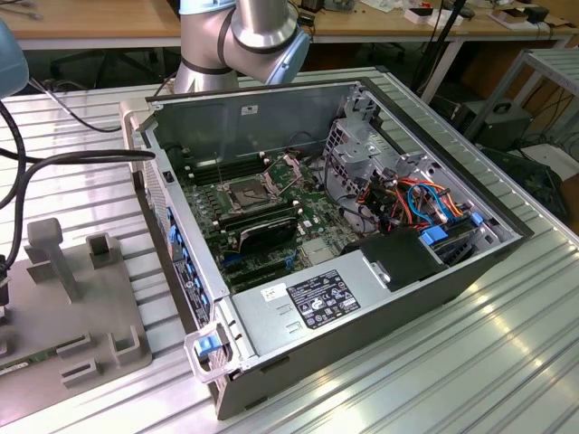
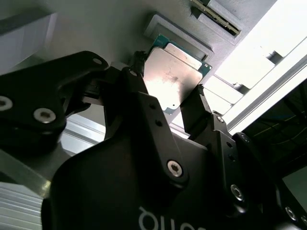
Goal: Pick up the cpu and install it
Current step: 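Pick up the cpu and move it towards the insertion slot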
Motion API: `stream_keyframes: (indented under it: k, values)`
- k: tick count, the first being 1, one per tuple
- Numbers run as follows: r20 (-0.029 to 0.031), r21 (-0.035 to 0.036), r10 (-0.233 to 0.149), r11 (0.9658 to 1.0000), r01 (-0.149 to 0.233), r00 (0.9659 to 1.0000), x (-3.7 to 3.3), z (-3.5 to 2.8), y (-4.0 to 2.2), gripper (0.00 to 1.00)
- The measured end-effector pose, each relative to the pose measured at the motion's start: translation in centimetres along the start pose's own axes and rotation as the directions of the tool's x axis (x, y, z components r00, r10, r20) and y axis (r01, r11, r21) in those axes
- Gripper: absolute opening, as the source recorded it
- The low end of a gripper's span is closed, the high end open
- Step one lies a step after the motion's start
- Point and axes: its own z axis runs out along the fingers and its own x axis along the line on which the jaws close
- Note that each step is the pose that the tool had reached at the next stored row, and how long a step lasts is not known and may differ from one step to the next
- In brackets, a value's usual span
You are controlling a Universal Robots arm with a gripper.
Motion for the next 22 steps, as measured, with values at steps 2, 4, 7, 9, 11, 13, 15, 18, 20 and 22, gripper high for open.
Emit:
stream_keyframes:
  k: [2, 4, 7, 9, 11, 13, 15, 18, 20, 22]
  values:
    - [0.0001, 0.0000, 0.000, 1.0000, 0.000, 1.0000, 0.00, -0.01, 0.00, 0.55]
    - [-0.0003, 0.0002, 0.000, 1.0000, 0.000, 1.0000, 0.00, -0.09, 0.00, 0.55]
    - [0.0000, 0.0000, 0.000, 1.0000, 0.000, 1.0000, -0.01, -0.94, 0.01, 0.55]
    - [0.0000, 0.0000, 0.000, 1.0000, 0.000, 1.0000, -0.02, -1.61, 0.02, 0.55]
    - [0.0000, 0.0000, 0.000, 1.0000, 0.000, 1.0000, -0.03, -2.22, 0.03, 0.55]
    - [0.0000, 0.0000, 0.000, 1.0000, 0.000, 1.0000, -0.04, -2.82, 0.04, 0.55]
    - [0.0000, 0.0000, 0.000, 1.0000, 0.000, 1.0000, -0.04, -3.36, 0.05, 0.55]
    - [0.0001, 0.0000, 0.000, 1.0000, 0.000, 1.0000, -0.06, -4.17, 0.06, 0.55]
    - [0.0000, 0.0000, 0.000, 1.0000, 0.000, 1.0000, -0.06, -4.65, 0.07, 0.55]
    - [0.0000, 0.0000, 0.000, 1.0000, 0.000, 1.0000, -0.07, -5.13, 0.07, 0.55]
